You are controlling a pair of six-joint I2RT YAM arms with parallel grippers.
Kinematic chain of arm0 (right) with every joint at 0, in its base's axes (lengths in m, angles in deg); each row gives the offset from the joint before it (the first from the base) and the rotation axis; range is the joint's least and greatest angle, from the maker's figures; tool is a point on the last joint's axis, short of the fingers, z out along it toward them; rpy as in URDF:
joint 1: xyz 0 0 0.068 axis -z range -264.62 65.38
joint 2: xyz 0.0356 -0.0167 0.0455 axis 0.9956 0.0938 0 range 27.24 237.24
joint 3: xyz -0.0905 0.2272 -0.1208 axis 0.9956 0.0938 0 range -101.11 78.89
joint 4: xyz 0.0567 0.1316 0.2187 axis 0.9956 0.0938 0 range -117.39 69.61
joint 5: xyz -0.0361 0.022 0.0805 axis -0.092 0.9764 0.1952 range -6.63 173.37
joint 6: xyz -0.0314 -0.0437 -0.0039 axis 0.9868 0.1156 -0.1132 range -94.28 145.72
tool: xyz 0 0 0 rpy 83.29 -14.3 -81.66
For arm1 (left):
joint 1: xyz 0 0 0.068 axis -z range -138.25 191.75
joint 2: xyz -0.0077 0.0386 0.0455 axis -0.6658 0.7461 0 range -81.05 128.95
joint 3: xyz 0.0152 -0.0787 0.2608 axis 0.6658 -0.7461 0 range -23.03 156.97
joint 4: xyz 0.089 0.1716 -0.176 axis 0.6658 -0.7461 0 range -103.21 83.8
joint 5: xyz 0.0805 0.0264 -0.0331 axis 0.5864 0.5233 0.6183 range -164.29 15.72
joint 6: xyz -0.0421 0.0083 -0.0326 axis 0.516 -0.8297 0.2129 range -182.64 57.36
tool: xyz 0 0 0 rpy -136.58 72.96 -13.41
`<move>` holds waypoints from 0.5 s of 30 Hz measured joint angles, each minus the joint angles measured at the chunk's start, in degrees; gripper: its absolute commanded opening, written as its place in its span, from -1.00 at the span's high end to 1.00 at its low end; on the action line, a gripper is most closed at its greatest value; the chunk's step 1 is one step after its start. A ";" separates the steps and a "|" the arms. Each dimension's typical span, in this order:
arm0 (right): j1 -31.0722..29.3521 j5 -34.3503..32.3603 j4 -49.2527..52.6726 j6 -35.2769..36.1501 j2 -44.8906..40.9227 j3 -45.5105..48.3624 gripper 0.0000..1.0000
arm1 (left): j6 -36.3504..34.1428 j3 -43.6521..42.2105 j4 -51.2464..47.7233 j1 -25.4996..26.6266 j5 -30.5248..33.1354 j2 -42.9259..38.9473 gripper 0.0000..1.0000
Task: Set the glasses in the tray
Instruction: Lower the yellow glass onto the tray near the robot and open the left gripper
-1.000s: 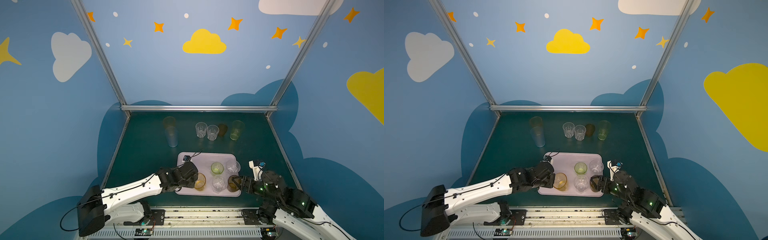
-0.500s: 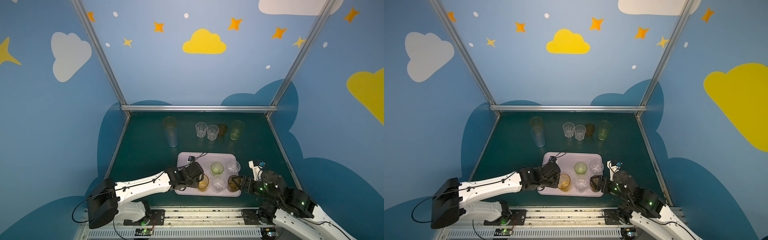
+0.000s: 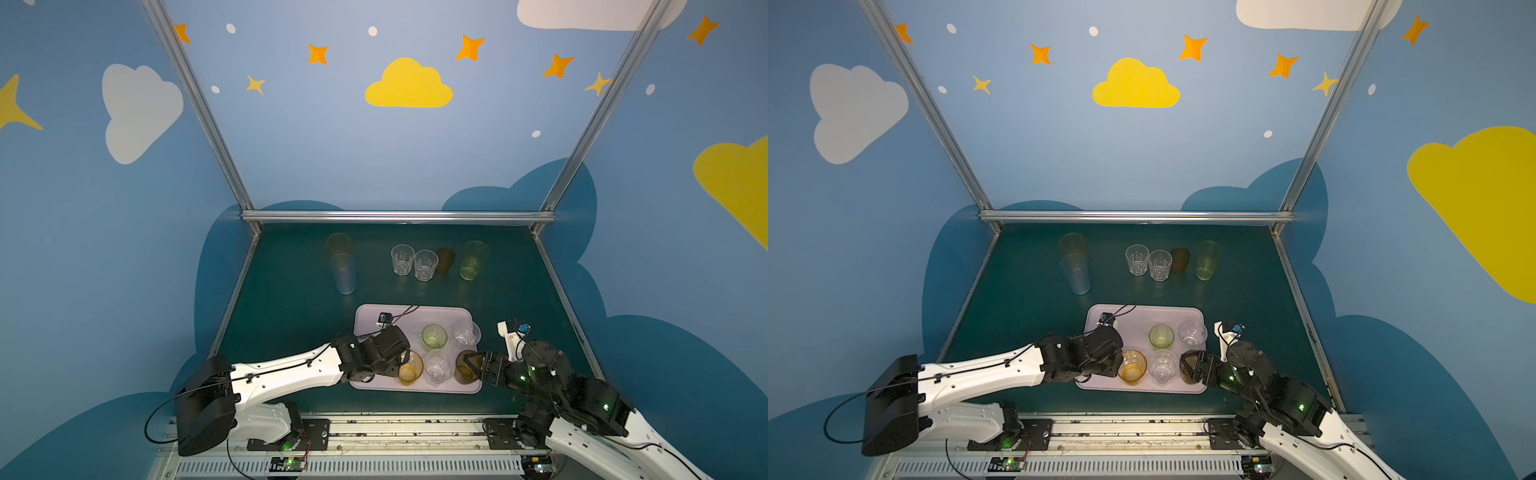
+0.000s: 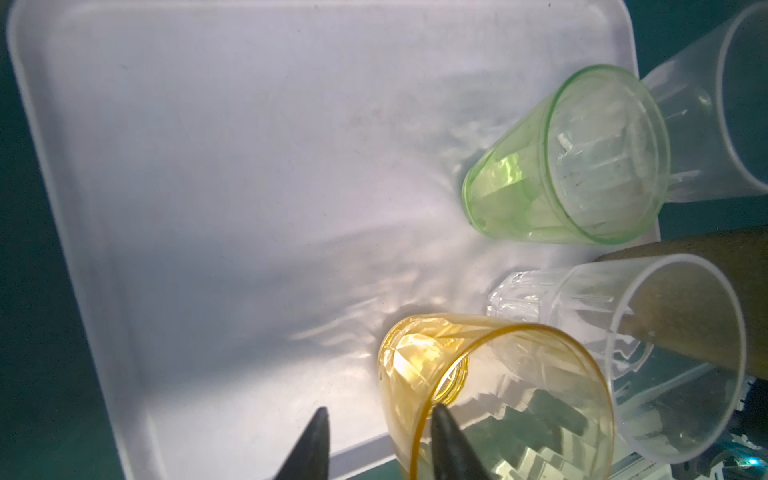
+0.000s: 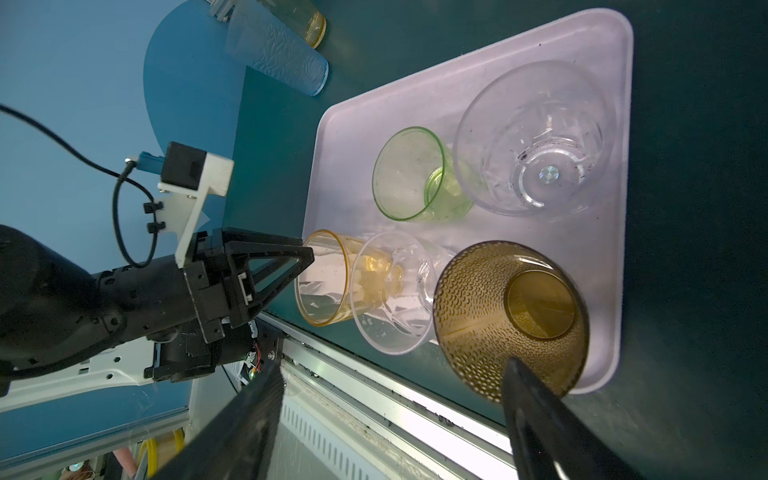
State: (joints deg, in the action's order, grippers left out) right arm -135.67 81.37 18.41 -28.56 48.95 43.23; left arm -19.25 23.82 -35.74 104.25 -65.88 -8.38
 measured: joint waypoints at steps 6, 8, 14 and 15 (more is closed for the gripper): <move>0.00 -0.07 -0.17 0.17 0.74 0.00 -0.63 | 0.61 -2.34 -1.44 0.00 4.15 -9.92 -1.00; 0.00 -0.04 -0.28 0.44 2.25 -0.04 -0.63 | 0.63 -3.41 -1.73 -0.02 5.77 -13.16 -1.00; 0.02 -0.24 -0.66 2.32 10.38 -4.35 -0.63 | 0.37 -6.99 -3.85 -0.46 9.92 -22.45 -1.00; 0.02 -0.39 -0.92 2.82 12.04 -5.81 -0.63 | 0.37 -7.34 -4.28 -0.63 10.40 -24.04 -1.00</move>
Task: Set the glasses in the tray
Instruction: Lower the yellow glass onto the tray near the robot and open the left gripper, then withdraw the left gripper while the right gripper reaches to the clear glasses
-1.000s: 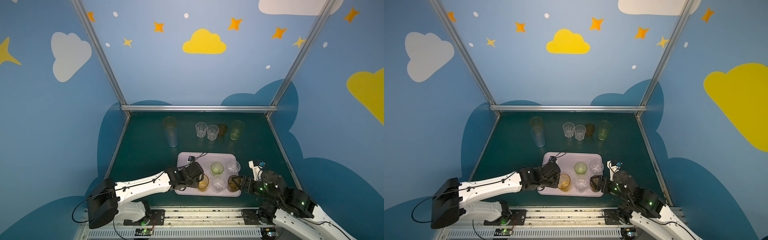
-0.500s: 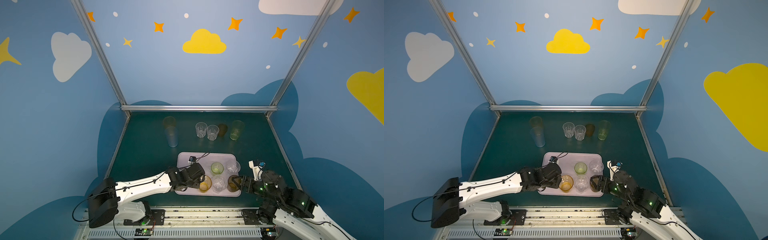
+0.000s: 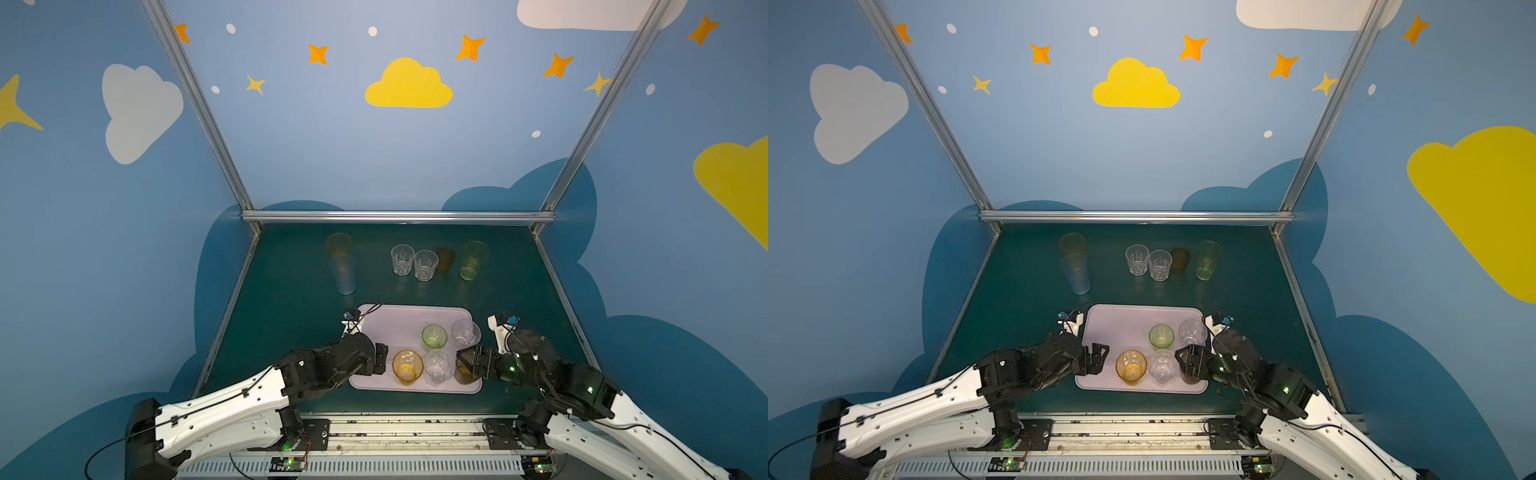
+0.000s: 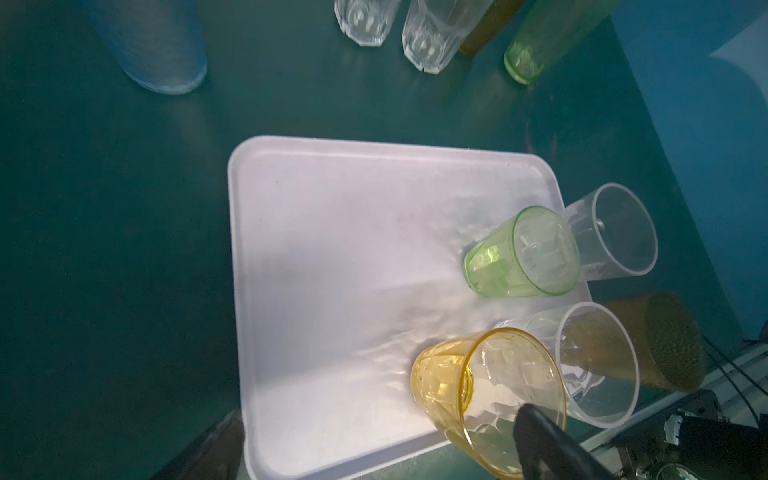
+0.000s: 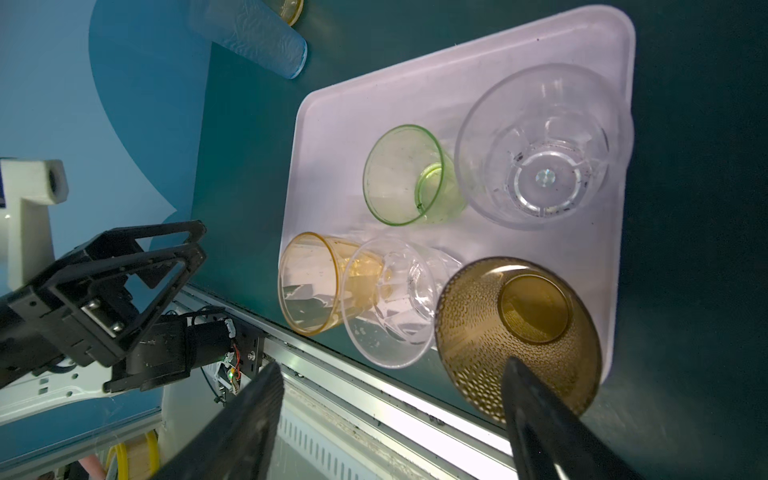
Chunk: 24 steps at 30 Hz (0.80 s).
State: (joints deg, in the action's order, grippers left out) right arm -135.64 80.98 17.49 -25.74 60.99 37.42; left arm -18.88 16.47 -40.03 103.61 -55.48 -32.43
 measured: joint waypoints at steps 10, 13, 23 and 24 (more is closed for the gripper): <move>4.61 0.20 -3.45 7.45 20.57 -13.33 -0.63 | -0.02 -3.54 -0.42 -1.09 1.03 -8.22 -1.00; 7.63 2.12 -4.15 9.29 28.04 -17.99 -0.63 | -0.11 -3.91 -0.46 -1.40 0.92 -8.61 -1.00; 16.44 7.39 -7.87 13.53 46.38 -31.08 -0.57 | -0.46 -4.17 0.00 -1.51 -2.27 -7.85 -1.00; 17.44 7.65 -8.28 13.57 48.24 -32.35 -0.53 | -0.44 -4.17 0.07 -1.51 -2.56 -7.87 -1.00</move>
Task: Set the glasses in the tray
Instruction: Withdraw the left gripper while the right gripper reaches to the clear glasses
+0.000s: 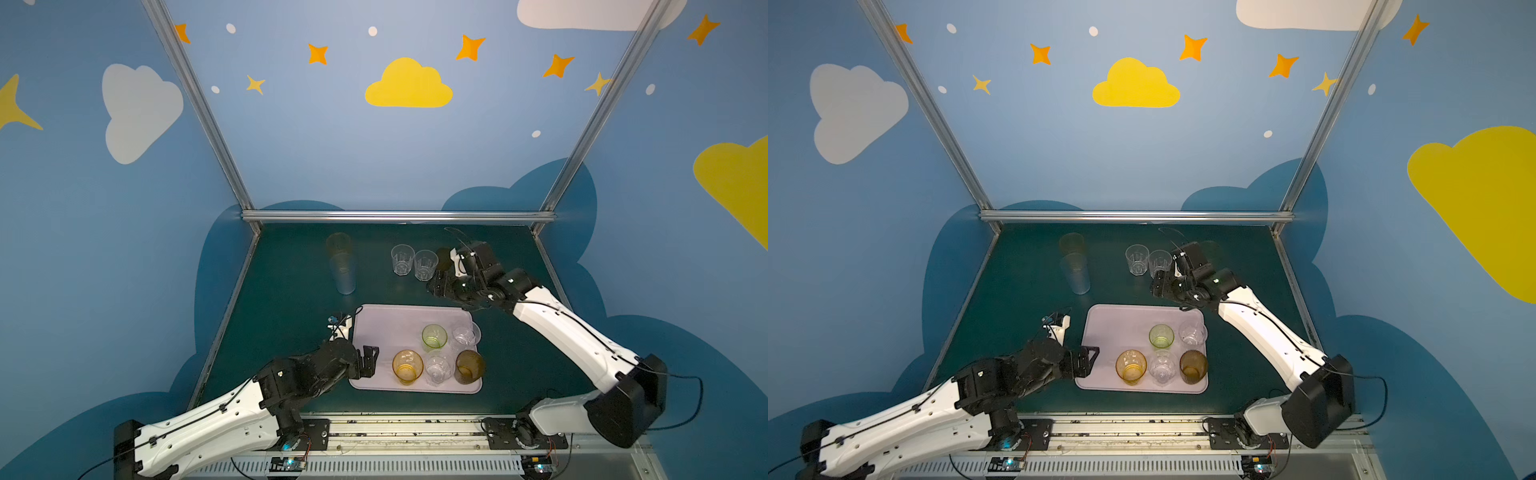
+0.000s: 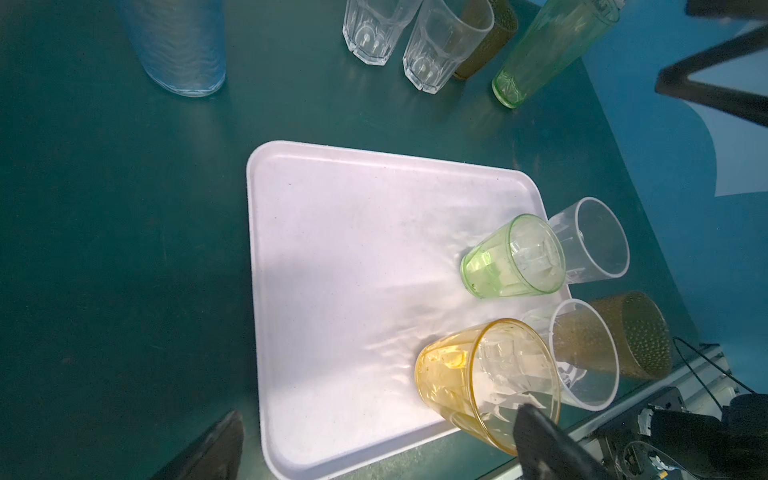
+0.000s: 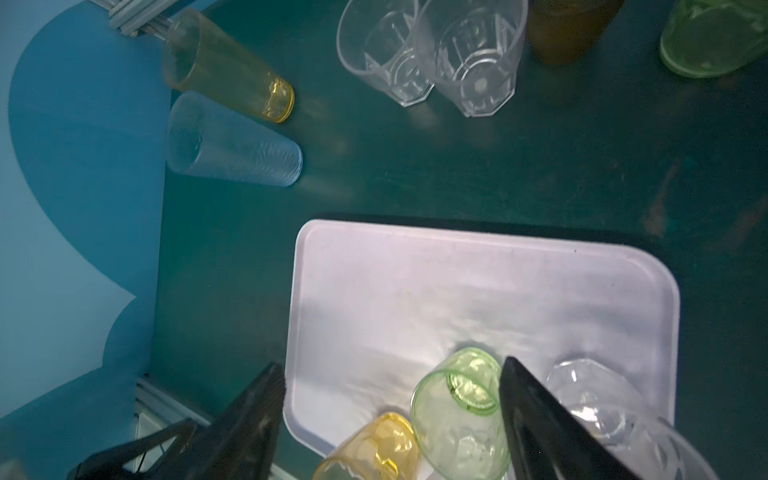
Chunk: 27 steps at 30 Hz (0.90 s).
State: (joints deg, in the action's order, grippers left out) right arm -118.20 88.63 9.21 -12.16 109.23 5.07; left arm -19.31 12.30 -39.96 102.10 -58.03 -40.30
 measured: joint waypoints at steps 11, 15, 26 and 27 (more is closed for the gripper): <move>7.08 0.74 -3.82 -3.28 17.94 -10.27 0.06 | 0.26 -0.76 -0.13 0.00 -1.20 -2.12 -1.00; 7.56 -0.24 -4.04 -3.91 23.15 -14.47 0.06 | 0.52 -1.22 -0.37 0.00 -1.40 -3.28 -1.00; 7.67 -4.44 -3.50 -4.79 29.35 -20.06 0.05 | 1.11 -1.68 -1.66 0.00 -1.40 -5.68 -1.00; 7.67 -4.94 -3.30 -4.81 29.35 -20.06 0.06 | 1.16 -1.84 -1.68 0.00 -1.42 -5.81 -1.00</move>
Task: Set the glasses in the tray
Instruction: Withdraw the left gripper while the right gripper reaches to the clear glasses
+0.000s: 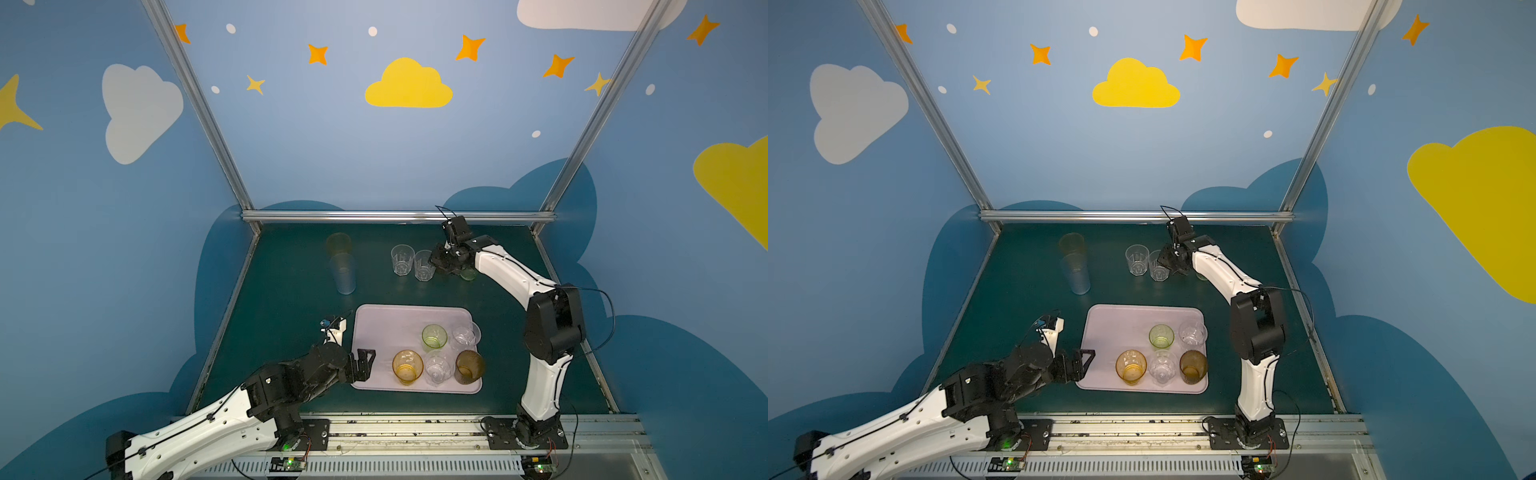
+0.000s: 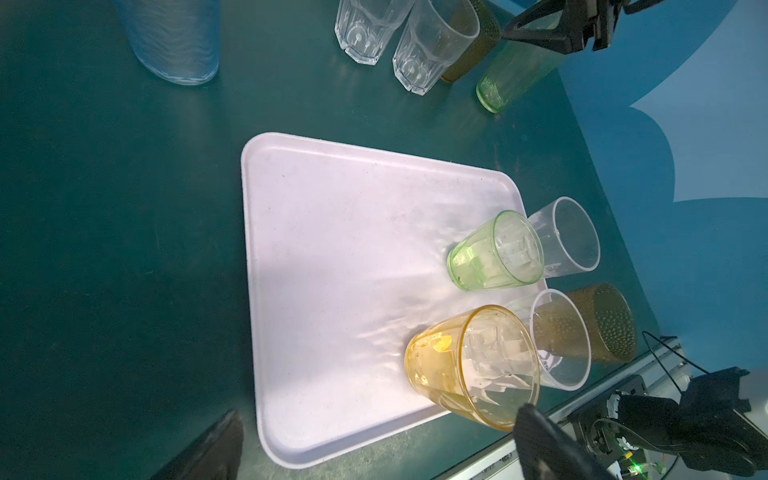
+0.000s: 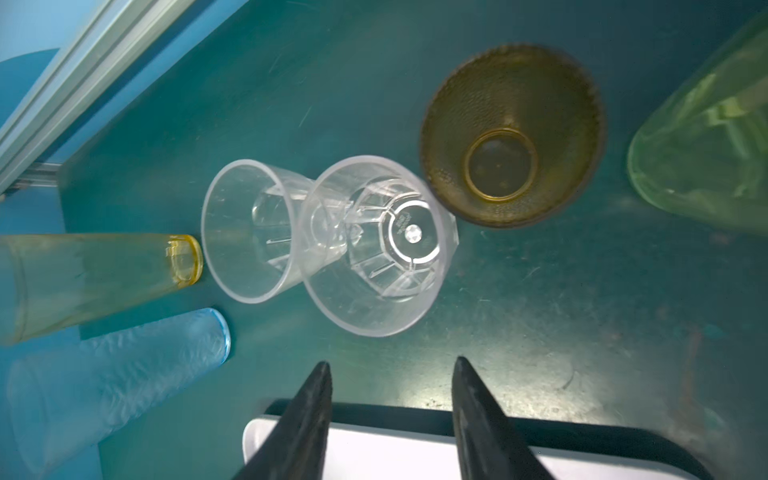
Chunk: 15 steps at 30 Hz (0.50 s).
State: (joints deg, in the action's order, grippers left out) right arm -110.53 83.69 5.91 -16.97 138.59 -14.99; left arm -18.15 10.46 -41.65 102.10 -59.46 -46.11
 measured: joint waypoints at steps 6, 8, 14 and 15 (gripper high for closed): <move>0.07 -1.57 0.44 -0.20 0.66 -0.28 0.12 | 0.35 -0.44 -0.46 0.00 0.00 -0.55 -1.00; 0.22 -1.57 0.39 -0.26 1.38 -0.81 0.15 | 0.37 -0.44 -0.50 0.00 0.00 -0.61 -1.00; 0.31 -1.22 0.37 -0.35 3.61 -1.95 0.23 | 0.76 -0.50 -0.61 0.00 0.00 -0.61 -1.00; 0.33 -1.18 0.39 -0.33 3.91 -2.01 0.23 | 0.81 -0.55 -0.61 0.00 0.00 -0.61 -1.00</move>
State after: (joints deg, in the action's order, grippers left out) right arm -110.20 82.51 6.30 -17.30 142.50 -17.00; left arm -17.35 9.92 -42.26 102.10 -59.46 -46.72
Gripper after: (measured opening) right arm 0.383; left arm 0.996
